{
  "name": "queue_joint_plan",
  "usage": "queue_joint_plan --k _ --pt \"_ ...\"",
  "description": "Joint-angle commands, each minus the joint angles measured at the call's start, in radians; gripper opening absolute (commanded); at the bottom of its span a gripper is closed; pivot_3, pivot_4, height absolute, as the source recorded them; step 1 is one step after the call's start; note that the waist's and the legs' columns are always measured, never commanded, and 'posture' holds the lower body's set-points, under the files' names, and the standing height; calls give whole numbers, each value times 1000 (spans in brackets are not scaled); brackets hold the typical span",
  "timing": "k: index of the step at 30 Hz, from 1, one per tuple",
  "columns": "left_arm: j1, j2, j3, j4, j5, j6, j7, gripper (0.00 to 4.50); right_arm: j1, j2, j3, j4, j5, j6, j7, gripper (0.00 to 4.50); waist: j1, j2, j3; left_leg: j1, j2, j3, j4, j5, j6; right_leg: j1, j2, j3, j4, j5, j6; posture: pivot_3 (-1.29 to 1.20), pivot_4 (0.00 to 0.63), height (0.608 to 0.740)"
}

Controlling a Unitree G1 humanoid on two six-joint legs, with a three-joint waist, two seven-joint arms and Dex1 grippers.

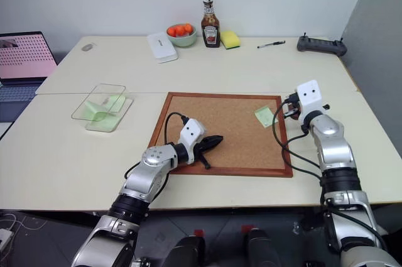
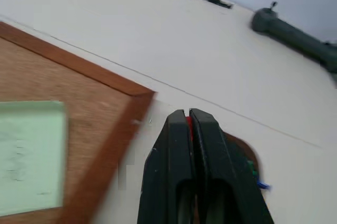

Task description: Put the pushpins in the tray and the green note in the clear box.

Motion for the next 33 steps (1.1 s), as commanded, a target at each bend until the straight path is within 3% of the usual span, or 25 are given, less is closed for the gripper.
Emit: queue_joint_plan --k 1,7,23,28,33 --pt "31 -8 -52 51 34 15 -5 0 -87 -39 49 146 -84 -91 -17 6 0 0 0 0 0 0 0 0 0 0 0 0 0 0 0 0 150 740" --pt "35 -10 -48 52 37 9 0 0 -153 -51 85 311 -124 -156 -4 6 1 0 0 0 0 0 0 0 0 0 0 0 0 0 0 0 150 740" --pt "39 -17 -48 52 40 7 5 0 -211 -58 50 375 -107 -209 -10 3087 1 0 0 0 0 0 0 0 0 0 0 0 0 0 0 0 150 740" --pt "41 -16 -47 53 40 7 3 0 -201 -64 -34 263 -22 -204 11 3087 1 0 0 0 0 0 0 0 0 0 0 0 0 0 0 0 150 740" --pt "42 -17 -49 56 40 5 -1 0 -52 -33 -76 28 136 -132 199 3087 3 0 -1 0 0 0 0 0 0 1 0 0 0 0 0 0 150 740"
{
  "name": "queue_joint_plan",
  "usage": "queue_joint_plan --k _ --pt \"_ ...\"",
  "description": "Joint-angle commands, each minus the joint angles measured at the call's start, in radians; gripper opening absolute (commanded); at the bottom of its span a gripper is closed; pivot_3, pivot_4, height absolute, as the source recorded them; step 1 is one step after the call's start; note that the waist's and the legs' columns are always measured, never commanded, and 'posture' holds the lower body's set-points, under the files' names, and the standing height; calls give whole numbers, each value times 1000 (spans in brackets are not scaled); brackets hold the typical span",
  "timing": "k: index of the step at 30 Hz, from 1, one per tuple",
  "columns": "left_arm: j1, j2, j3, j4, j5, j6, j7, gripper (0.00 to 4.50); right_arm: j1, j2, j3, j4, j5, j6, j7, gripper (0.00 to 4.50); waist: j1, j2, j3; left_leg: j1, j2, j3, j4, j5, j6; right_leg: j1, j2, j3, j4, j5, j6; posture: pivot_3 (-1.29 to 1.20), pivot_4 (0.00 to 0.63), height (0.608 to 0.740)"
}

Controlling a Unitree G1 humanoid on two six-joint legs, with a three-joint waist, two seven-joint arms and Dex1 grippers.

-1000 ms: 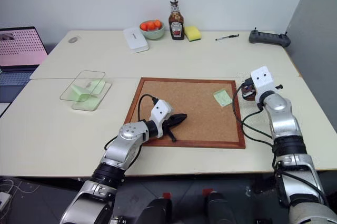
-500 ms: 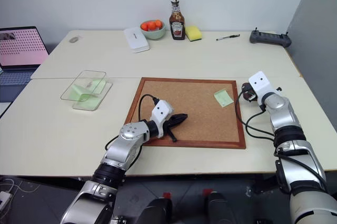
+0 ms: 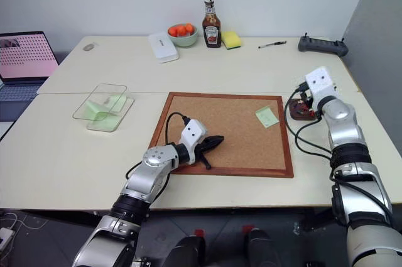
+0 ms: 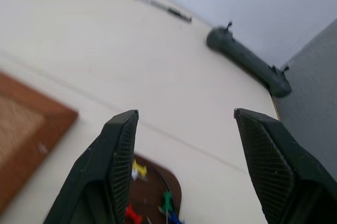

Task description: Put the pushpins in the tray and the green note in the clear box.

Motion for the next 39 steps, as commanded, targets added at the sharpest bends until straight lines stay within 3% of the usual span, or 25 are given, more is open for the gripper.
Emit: queue_joint_plan --k 1,8,25,26,39 --pt "39 -8 -44 55 23 21 -6 0 143 17 -25 -238 128 77 154 3087 2 -1 -1 0 0 -1 0 0 0 1 0 -1 0 0 0 0 150 740" --pt "36 -5 -42 61 24 18 -11 0 337 64 8 -477 209 198 245 3087 1 2 -2 0 0 0 0 0 0 1 -1 -1 0 -1 1 0 150 740" --pt "44 6 -43 50 26 24 -14 0 312 142 54 -370 182 176 222 3087 1 2 -2 1 0 0 0 0 0 1 -1 -1 0 -1 1 0 150 740" --pt "45 6 -43 50 26 24 -14 0 312 142 53 -363 182 173 223 2722 0 2 -2 1 0 0 0 0 0 1 -1 -1 0 -1 1 0 150 740" --pt "49 9 -44 45 25 24 -15 0 324 142 55 -360 191 173 230 164 0 2 -2 1 0 0 0 0 0 1 0 -1 0 -1 1 0 150 740"
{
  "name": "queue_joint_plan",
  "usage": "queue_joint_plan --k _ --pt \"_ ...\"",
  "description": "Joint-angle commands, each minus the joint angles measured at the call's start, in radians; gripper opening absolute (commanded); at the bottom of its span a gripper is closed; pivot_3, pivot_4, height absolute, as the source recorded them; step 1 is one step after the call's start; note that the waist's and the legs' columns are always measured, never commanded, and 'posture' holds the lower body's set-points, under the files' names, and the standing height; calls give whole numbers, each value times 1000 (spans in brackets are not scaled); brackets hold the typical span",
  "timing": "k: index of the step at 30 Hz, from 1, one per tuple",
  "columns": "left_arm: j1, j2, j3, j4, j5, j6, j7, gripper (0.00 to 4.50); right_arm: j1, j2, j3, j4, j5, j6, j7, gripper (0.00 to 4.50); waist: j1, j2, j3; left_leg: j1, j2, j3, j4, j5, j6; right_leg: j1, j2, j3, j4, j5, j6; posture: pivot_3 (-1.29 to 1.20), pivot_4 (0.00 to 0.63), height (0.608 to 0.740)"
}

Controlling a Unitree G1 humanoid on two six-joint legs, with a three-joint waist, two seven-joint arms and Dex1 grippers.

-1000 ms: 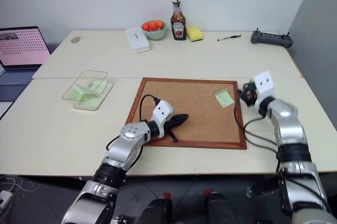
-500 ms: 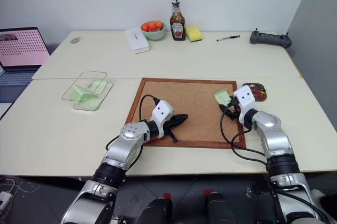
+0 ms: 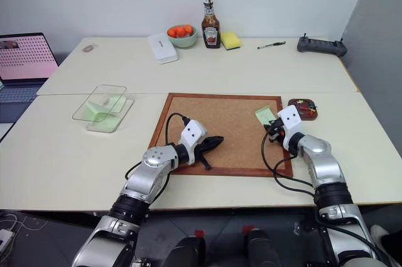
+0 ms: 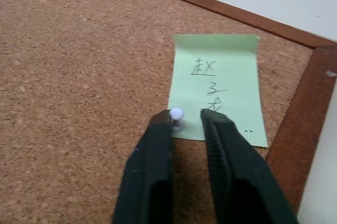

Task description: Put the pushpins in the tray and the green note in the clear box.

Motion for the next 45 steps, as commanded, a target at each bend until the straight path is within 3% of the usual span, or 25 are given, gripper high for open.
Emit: queue_joint_plan --k 1,15,23,33,40,42,45 --pt "43 1 -43 43 23 27 -12 0 -6 -6 -30 -44 16 -4 0 41 0 0 0 0 0 0 0 0 0 0 0 0 0 0 0 0 150 740" --pt "37 -9 -34 64 22 26 6 0 -30 -45 -24 -242 41 -28 75 41 0 0 0 0 0 0 0 0 0 0 0 0 0 0 0 0 150 740" --pt "-20 -59 135 -51 -152 207 58 0 -48 -49 16 -279 14 -60 96 41 0 -1 1 0 0 0 0 0 0 0 0 0 0 0 0 0 150 740" --pt "-114 -93 345 -225 -414 571 179 1650 -64 -22 33 -261 7 -82 98 0 -3 -9 6 -5 1 -1 0 0 0 -5 0 -1 0 0 0 0 150 740" --pt "-186 -183 475 -213 -561 678 324 3062 -66 -15 45 -280 -1 -97 106 0 0 -10 7 -5 1 -1 0 0 -1 -5 0 -1 0 0 0 0 150 740" --pt "-217 -209 477 -171 -564 658 339 3330 -64 -14 47 -297 -1 -92 107 0 0 -11 7 -5 0 -1 0 0 -1 -5 0 -1 0 0 0 0 150 740" --pt "-263 -243 481 -114 -589 655 337 3330 -54 -16 47 -328 5 -75 106 0 1 -11 7 -5 0 -1 0 0 -1 -5 0 -1 0 0 0 0 150 740"
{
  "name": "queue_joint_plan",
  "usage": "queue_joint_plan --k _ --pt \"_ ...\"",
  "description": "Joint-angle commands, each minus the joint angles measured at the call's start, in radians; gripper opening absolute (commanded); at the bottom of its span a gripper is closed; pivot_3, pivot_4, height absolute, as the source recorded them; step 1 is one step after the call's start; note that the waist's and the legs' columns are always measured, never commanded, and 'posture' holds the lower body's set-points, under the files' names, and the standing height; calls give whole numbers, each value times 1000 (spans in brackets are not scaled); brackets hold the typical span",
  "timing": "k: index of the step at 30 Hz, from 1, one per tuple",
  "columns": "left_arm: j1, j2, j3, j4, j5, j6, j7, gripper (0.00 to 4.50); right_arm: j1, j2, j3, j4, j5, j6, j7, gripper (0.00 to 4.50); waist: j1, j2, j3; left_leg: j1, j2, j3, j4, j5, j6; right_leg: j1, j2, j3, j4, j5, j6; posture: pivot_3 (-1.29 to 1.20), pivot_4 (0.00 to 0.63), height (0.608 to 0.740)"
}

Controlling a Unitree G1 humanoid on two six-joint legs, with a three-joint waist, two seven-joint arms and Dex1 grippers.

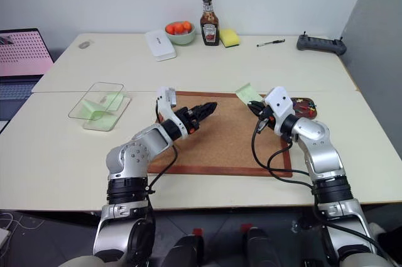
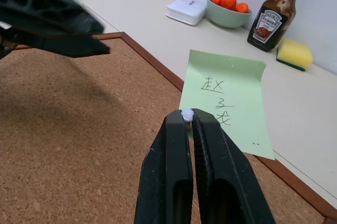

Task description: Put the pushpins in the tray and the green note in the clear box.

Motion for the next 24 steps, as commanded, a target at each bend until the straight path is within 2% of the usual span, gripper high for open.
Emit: queue_joint_plan --k 1,11,17,20,24 --pt "-63 -36 3 51 -43 -18 3 3330 -4 -4 -2 -84 8 6 2 0 0 0 0 0 0 0 0 0 0 0 0 0 0 0 0 0 150 740" --pt "-225 -90 20 359 -50 -110 -31 3330 24 -5 8 -165 8 55 0 0 -2 -1 0 0 0 0 0 0 0 0 0 0 0 0 0 0 150 740" --pt "-294 -122 70 459 -95 -143 -52 3330 25 -5 9 -181 7 68 -1 0 -1 -1 1 -1 0 0 0 0 0 0 0 0 -1 0 0 0 150 740" --pt "-306 -127 77 485 -103 -150 -54 2860 26 -3 11 -185 6 71 -1 0 -2 -1 1 -1 0 1 0 0 0 -1 0 0 -1 0 0 0 150 740" --pt "-309 -124 80 496 -108 -145 -66 1969 25 -1 13 -186 5 73 -2 0 -2 -1 1 -1 0 0 0 0 0 -1 0 0 0 0 0 0 150 740"
